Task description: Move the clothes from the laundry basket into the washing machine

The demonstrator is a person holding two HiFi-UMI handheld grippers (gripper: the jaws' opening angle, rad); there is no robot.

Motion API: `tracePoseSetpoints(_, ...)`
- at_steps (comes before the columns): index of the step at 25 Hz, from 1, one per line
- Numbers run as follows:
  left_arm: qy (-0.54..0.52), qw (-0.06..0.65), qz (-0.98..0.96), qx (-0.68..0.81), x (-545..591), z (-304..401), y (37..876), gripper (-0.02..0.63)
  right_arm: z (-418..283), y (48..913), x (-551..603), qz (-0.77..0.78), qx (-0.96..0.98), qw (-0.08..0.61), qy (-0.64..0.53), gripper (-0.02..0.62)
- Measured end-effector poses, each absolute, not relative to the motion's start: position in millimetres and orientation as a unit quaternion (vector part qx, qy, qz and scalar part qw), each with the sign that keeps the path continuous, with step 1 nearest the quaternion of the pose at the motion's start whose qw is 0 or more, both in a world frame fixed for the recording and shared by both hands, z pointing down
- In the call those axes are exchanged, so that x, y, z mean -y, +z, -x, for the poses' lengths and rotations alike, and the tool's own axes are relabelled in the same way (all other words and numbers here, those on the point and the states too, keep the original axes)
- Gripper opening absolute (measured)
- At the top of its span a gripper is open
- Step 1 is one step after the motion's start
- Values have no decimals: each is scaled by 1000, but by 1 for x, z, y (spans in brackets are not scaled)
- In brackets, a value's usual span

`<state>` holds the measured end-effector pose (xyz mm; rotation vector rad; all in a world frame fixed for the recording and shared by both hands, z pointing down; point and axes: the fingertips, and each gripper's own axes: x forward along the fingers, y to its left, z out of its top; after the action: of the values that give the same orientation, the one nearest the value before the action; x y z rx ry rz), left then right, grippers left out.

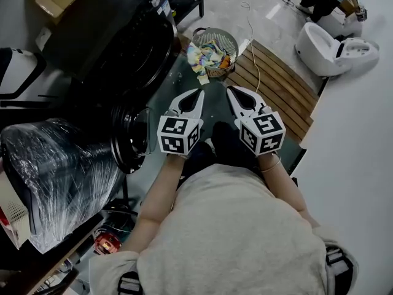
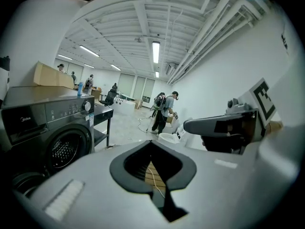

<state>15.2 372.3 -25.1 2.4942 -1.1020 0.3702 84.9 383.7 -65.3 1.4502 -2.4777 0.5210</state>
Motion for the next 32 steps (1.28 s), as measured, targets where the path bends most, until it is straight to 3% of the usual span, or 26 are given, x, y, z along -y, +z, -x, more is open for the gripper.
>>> tracePoseSetpoints(12, 146, 238, -870, 407, -266, -23, 10, 9, -101, -29, -267, -470, 847, 104, 227, 6)
tracePoseSetpoints(22, 159, 283, -841, 432, -145, -55, 40, 9, -136, -6, -140, -431, 856, 139, 249, 6)
tracePoseSetpoints(32, 211, 323, -834, 394, -101, -68, 99, 9, -139, 67, -95, -401, 843, 175, 312, 6)
